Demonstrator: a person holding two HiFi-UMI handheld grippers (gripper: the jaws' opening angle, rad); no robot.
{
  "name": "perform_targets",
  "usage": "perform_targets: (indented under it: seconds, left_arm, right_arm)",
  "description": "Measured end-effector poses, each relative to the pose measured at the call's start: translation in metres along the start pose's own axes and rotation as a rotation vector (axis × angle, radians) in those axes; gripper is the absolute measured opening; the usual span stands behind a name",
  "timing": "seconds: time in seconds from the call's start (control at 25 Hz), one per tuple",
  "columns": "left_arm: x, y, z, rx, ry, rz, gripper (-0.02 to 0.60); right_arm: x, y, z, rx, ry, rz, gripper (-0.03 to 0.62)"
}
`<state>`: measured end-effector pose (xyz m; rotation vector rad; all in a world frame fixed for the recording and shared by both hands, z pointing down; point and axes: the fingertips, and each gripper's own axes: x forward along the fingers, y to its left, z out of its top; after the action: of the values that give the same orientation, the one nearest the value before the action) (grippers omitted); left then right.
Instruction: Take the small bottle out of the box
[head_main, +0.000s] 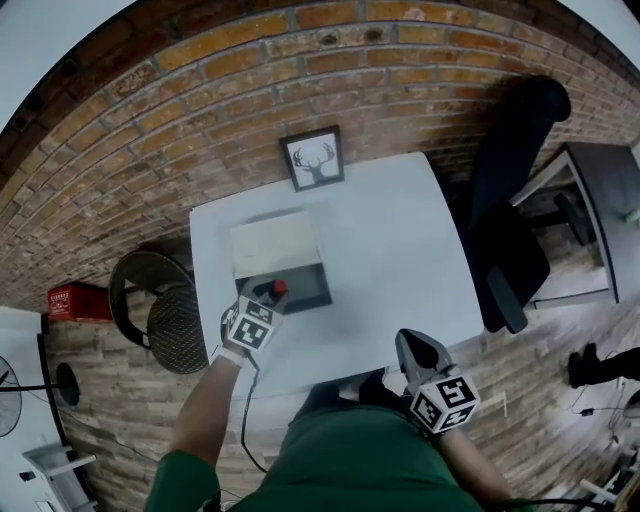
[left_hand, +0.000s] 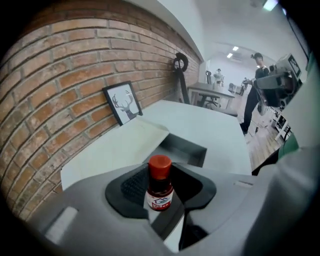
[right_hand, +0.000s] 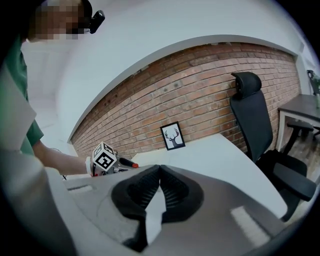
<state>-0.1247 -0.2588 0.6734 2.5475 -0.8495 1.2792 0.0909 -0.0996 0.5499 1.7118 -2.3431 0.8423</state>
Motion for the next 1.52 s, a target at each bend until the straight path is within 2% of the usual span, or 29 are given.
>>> perform_targets:
  seconds: [0.24,0.64,0.92,1.16,1.52]
  left_arm:
    - [-0.027,0.005,0.016,-0.107,-0.142,0.077,0.146]
    - [-0.085,0.007,0.062,-0.141,-0.312,0.125,0.146]
    - [-0.139,0.012,0.098,-0.23,-0.46,0.16,0.146]
    - [-0.183,0.011,0.127,-0.227,-0.557,0.199,0.146]
    - [-0.221,-0.005,0.15,-0.213,-0.635,0.223,0.146]
  right_arm:
    - [0.007,0.003,0.009,-0.027,-0.004,0.024,0.003]
    - [0.019,0.011,0.041,-0.069,-0.061,0.053,0.003]
    - [0.03,0.017,0.091,-0.139,-0.156,0.058,0.003]
    - [0.032,0.025,0.139,-0.202,-0.253,0.06,0.003]
    - [0.027,0.038,0.179,-0.271,-0.346,0.08,0.003]
